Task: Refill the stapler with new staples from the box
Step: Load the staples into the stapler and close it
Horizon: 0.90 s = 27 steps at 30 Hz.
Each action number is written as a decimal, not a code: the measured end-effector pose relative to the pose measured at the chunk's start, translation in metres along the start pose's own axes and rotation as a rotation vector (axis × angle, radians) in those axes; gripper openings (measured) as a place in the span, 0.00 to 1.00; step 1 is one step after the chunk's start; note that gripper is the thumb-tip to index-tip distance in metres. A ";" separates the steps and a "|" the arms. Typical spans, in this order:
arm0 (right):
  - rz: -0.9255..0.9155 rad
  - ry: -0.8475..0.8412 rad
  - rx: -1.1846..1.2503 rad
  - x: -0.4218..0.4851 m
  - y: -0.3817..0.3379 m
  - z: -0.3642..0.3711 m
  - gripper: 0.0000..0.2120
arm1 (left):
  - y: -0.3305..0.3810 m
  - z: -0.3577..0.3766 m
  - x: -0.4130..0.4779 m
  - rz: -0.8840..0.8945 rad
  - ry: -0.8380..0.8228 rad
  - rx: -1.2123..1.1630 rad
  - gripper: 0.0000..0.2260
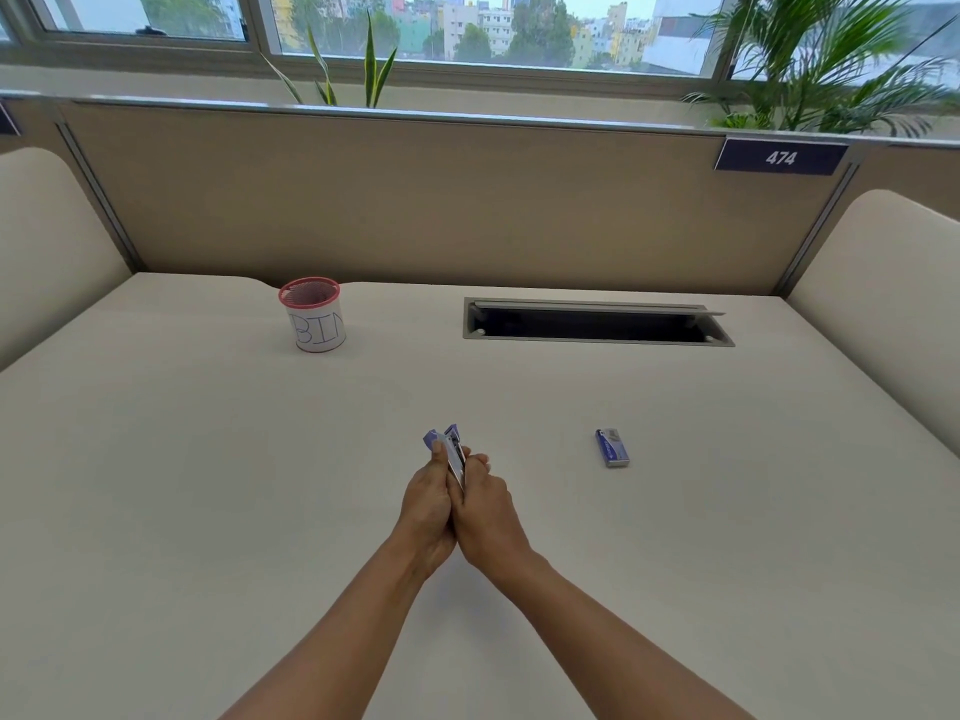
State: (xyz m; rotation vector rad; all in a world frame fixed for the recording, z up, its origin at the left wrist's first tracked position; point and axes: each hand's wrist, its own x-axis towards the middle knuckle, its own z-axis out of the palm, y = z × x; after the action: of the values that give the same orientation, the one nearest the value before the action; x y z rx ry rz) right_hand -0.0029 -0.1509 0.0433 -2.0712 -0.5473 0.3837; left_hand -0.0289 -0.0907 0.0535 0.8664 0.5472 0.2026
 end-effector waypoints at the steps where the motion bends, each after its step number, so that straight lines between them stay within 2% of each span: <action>1: -0.001 0.002 -0.005 0.000 0.000 0.000 0.15 | 0.000 0.000 0.000 -0.001 -0.001 0.001 0.17; 4: 0.002 0.011 -0.028 -0.001 0.000 -0.001 0.19 | 0.000 -0.001 0.000 0.003 -0.007 0.006 0.17; 8: 0.009 0.021 -0.057 -0.001 0.000 -0.003 0.19 | -0.001 -0.002 0.000 0.009 -0.024 0.030 0.17; 14: -0.010 0.054 -0.048 -0.004 0.000 -0.004 0.14 | -0.002 -0.007 0.003 0.037 -0.036 0.099 0.17; 27: -0.008 0.108 -0.102 -0.004 0.003 -0.006 0.13 | -0.004 -0.011 0.005 0.114 0.003 0.119 0.13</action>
State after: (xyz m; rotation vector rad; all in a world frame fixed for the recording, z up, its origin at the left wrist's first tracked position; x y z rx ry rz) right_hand -0.0025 -0.1584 0.0436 -2.1725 -0.5188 0.2421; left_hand -0.0305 -0.0837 0.0427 1.0143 0.5172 0.2769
